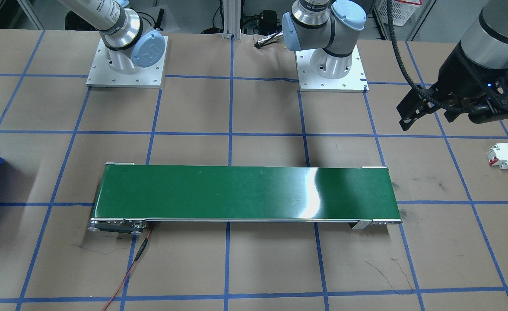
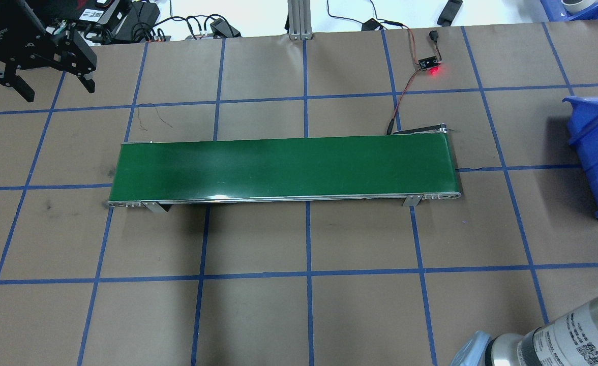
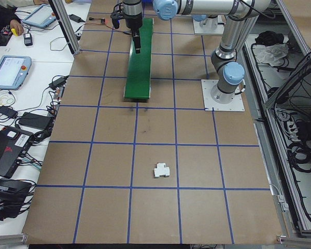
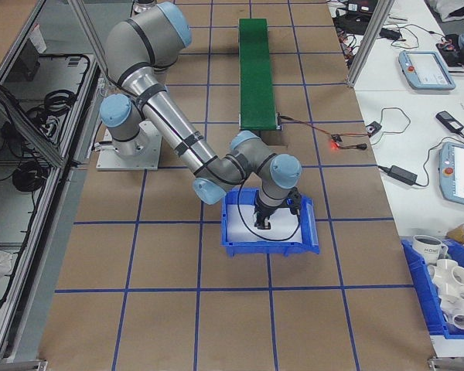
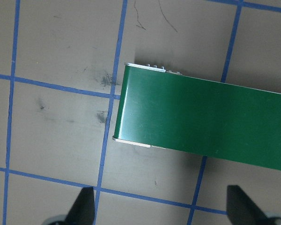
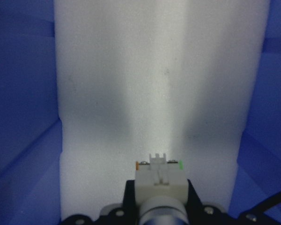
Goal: Move button from left to right
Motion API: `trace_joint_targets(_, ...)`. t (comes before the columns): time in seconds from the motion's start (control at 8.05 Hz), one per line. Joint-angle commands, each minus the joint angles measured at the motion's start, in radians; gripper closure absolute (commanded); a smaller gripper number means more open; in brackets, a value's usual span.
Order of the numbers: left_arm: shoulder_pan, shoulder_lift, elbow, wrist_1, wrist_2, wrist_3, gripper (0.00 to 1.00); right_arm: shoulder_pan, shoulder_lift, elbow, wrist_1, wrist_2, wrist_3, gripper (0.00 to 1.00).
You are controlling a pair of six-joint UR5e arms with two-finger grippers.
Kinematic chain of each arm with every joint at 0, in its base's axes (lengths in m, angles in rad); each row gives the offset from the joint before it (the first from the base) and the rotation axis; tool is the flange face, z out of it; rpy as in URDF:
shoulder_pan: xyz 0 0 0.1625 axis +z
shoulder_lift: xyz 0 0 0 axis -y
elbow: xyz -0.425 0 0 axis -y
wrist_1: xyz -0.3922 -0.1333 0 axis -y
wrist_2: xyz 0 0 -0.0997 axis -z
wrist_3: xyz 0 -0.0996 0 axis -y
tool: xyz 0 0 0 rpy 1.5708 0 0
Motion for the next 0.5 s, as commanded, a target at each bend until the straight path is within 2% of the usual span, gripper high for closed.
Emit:
trace_joint_targets(0.0,0.000,0.000,0.000,0.000,0.000,-0.001,0.00,-0.005,0.011,0.009,-0.002,-0.001,-0.010,0.83)
trace_joint_targets(0.12,0.000,0.000,0.000,-0.001,0.000,0.001,0.00,-0.005,0.021,0.009,-0.005,-0.001,-0.011,0.78)
trace_joint_targets(0.25,0.000,0.000,0.000,0.000,0.000,0.001,0.00,-0.005,0.024,0.007,-0.038,-0.003,-0.016,0.78)
trace_joint_targets(0.37,0.000,0.000,0.000,-0.001,0.000,0.001,0.00,-0.003,0.027,0.007,-0.038,-0.003,-0.028,0.70)
